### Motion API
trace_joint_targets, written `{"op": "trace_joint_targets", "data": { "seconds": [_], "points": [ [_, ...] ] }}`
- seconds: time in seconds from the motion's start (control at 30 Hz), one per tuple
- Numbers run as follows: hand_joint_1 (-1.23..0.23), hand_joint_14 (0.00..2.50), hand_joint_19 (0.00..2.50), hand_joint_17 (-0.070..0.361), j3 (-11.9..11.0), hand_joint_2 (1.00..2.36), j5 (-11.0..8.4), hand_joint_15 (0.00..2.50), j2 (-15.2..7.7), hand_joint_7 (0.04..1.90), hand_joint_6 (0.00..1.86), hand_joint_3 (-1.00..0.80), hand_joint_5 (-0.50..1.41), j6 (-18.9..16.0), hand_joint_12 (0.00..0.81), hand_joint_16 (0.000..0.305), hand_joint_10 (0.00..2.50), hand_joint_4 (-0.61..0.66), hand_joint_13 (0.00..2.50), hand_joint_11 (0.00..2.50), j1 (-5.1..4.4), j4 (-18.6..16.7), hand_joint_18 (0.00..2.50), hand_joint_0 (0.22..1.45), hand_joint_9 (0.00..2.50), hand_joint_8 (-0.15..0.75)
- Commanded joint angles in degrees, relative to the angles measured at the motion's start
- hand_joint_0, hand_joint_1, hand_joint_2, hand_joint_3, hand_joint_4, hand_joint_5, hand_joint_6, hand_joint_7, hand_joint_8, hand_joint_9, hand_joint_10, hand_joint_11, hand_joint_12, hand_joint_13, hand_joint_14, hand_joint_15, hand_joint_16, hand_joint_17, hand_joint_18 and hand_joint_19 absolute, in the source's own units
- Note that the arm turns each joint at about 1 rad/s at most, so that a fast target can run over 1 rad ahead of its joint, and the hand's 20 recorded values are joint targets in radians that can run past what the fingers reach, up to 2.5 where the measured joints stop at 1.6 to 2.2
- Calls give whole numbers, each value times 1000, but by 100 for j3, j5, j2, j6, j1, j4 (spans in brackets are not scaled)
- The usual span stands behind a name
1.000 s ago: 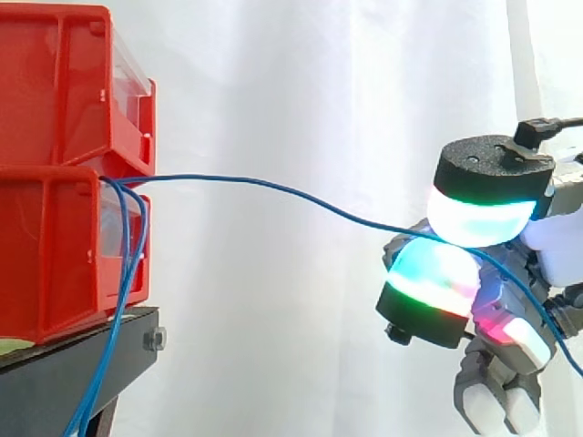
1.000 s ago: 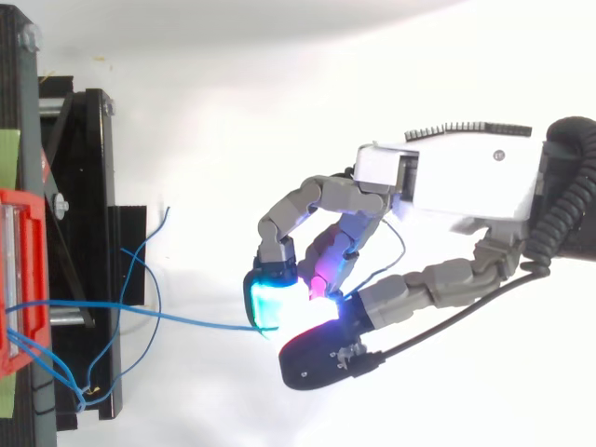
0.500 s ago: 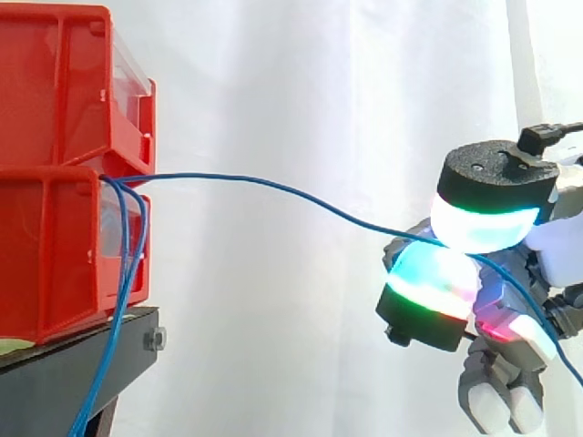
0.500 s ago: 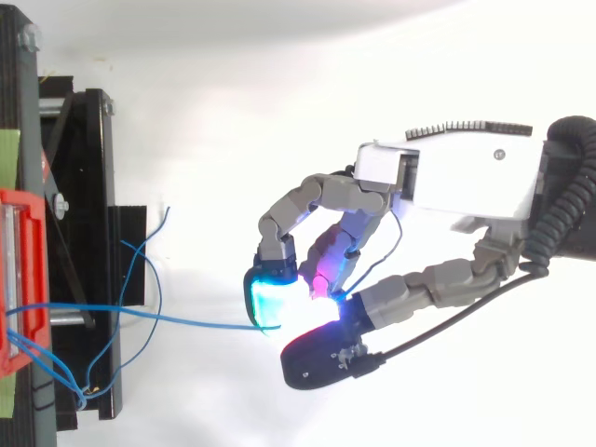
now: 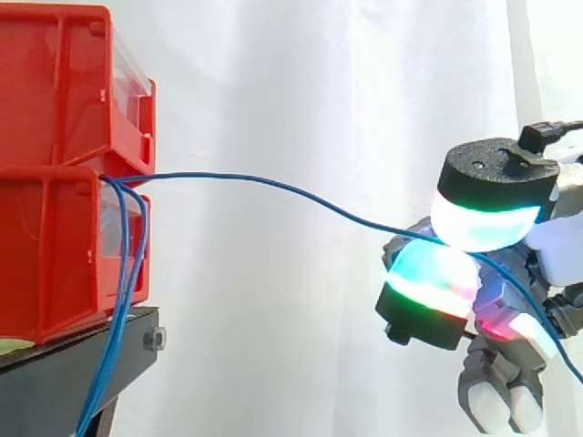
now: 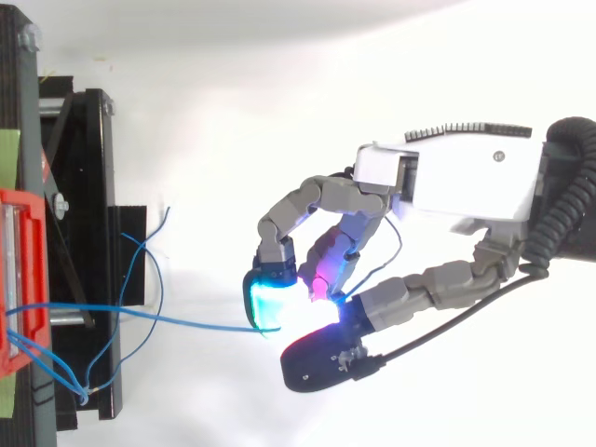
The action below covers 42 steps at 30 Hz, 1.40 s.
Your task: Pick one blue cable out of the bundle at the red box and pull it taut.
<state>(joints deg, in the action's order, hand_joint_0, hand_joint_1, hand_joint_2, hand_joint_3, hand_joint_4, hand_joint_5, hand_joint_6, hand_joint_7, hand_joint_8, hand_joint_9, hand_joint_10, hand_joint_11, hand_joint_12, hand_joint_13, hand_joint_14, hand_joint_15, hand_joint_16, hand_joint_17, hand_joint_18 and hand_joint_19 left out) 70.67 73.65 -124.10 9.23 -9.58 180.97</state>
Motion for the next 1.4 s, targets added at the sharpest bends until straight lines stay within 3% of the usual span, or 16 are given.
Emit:
{"op": "trace_joint_targets", "data": {
  "seconds": [0.0, 1.37],
  "points": [
    [-875, 11, 460, 113, 0, 1022, 0, 403, 0, 957, 907, -174, -30, 0, 392, 50, 8, -9, 896, 634, 0, 0, 832, 632, 1180, 394],
    [-854, 10, 456, 114, 0, 1023, -9, 390, 0, 935, 910, -190, -32, 0, 396, 51, 10, -26, 851, 624, 0, 0, 793, 635, 1161, 408]
  ]
}}
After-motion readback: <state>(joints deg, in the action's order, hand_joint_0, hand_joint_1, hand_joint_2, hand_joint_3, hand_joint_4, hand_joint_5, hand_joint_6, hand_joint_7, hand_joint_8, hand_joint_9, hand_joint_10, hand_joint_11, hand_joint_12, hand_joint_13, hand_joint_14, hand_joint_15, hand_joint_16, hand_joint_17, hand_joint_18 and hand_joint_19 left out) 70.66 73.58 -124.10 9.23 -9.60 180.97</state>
